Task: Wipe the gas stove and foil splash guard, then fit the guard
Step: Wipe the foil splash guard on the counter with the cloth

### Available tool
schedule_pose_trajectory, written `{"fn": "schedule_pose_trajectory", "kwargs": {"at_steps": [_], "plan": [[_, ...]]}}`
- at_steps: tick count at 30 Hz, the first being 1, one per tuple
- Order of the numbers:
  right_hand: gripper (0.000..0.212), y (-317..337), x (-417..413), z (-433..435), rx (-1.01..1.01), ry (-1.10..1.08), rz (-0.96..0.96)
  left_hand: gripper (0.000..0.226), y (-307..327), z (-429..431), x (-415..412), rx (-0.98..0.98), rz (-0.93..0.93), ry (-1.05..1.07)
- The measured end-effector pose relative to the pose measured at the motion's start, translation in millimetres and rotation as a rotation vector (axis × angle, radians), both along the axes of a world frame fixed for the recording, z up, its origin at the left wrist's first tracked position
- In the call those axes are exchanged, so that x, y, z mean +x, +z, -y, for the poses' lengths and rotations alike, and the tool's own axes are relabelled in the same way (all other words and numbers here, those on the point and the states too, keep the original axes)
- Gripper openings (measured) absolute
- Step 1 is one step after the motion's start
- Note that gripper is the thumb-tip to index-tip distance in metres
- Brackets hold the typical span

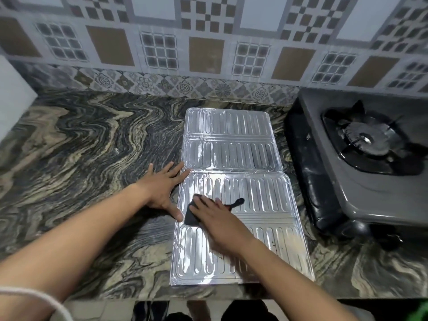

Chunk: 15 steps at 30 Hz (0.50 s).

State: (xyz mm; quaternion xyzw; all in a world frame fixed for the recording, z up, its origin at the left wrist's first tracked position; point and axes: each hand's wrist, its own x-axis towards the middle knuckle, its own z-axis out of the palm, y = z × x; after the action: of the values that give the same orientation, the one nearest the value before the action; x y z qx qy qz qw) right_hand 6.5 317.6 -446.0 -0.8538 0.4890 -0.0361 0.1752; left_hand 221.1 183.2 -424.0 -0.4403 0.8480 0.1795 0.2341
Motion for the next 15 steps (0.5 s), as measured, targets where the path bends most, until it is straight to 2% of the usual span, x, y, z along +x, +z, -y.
{"fn": "schedule_pose_trajectory", "kwargs": {"at_steps": [4,11,15], "plan": [[0.074,-3,-33,-16,0.002,-0.175,0.036,0.157,0,1,0,0.003,0.001,0.011],[0.062,-2,-108,-26,-0.019,-0.786,-0.005,0.156,5,0,-5,0.005,0.05,0.026],[0.065,-6,-81,-17,-0.077,-0.904,-0.067,0.155,12,-1,-13,0.004,0.125,0.029]]}}
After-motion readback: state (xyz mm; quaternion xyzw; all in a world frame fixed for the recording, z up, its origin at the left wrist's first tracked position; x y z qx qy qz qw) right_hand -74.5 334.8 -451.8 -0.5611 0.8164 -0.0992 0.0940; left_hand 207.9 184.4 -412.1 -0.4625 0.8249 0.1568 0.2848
